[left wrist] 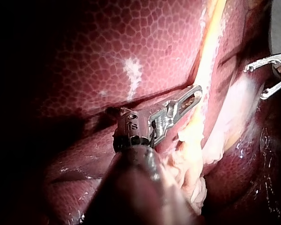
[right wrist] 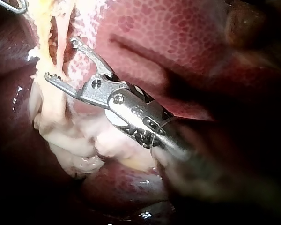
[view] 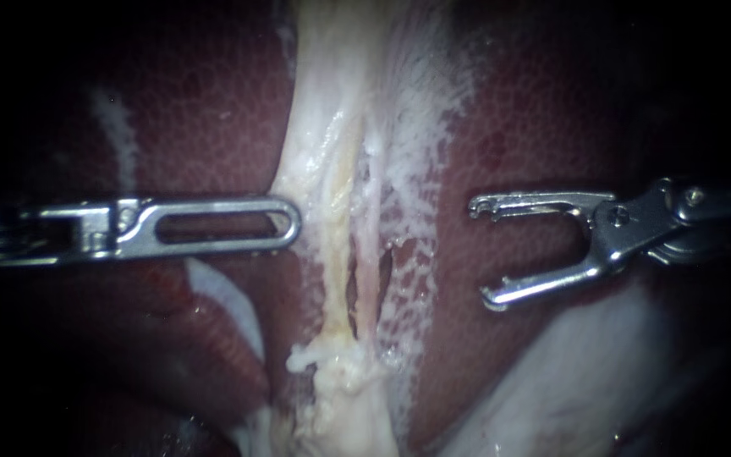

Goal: Going back first clip left tube

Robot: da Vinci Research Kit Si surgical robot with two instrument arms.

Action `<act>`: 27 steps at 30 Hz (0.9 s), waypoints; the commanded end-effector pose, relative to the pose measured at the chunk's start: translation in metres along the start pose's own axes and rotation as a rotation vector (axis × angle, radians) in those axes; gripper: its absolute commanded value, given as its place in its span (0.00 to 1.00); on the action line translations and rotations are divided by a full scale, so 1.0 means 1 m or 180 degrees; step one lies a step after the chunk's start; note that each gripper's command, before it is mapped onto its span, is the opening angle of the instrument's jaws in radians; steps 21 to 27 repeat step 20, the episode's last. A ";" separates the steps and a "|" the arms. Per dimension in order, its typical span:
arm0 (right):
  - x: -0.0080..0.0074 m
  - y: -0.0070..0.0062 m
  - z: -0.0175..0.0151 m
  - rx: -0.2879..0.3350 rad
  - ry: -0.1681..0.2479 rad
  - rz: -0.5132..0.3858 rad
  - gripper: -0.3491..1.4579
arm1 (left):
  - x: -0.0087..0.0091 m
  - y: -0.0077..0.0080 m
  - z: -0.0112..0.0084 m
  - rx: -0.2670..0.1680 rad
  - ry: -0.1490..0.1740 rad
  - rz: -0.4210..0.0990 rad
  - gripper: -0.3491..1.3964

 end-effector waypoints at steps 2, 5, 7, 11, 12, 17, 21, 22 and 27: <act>0.0000 0.0000 0.0000 -0.0001 0.0000 0.0000 0.52 | 0.0000 0.0002 0.0001 0.0003 0.0006 -0.0021 0.00; 0.0000 0.0000 0.0000 -0.0001 0.0000 0.0000 0.52 | 0.0000 0.0002 0.0001 0.0003 0.0006 -0.0021 0.00; 0.0000 0.0000 0.0000 -0.0001 0.0000 0.0001 0.52 | 0.0000 0.0002 0.0001 0.0003 0.0006 -0.0020 0.00; 0.0000 0.0000 0.0000 -0.0001 0.0000 0.0001 0.52 | 0.0000 0.0002 0.0001 -0.0003 0.0013 -0.0019 0.00; 0.0000 0.0000 0.0000 -0.0001 0.0000 0.0001 0.52 | 0.0001 0.0003 0.0001 -0.0003 0.0013 -0.0018 0.00; 0.0000 -0.0001 0.0000 -0.0001 0.0000 0.0000 0.52 | 0.0002 0.0003 0.0002 -0.0010 0.0020 -0.0034 0.00; 0.0000 -0.0001 0.0000 -0.0001 0.0000 0.0000 0.52 | 0.0002 0.0003 0.0002 -0.0010 0.0020 -0.0033 0.00; 0.0000 -0.0001 0.0000 -0.0001 0.0000 0.0000 0.52 | 0.0002 0.0003 0.0002 -0.0010 0.0020 -0.0033 0.00; 0.0000 -0.0001 0.0000 -0.0001 0.0000 0.0000 0.52 | 0.0002 0.0003 0.0002 -0.0010 0.0020 -0.0033 0.00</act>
